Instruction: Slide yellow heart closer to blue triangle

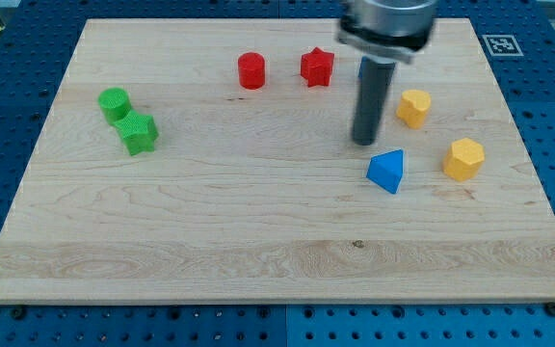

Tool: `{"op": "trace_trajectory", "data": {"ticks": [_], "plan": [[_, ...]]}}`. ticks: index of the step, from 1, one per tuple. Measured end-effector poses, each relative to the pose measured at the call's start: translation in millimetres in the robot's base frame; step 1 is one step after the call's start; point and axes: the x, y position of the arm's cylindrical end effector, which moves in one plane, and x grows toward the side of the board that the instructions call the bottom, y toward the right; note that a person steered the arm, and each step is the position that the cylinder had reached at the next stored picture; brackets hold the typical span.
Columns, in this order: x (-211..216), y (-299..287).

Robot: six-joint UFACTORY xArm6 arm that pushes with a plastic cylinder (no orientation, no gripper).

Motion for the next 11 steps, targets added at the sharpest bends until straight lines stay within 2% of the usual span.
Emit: {"op": "trace_trajectory", "data": {"ticks": [2,3,4,6,9,11], "plan": [[0,113],[-17,118],[-49,112],[-52,93],[-47,-14],[-16,-18]]}}
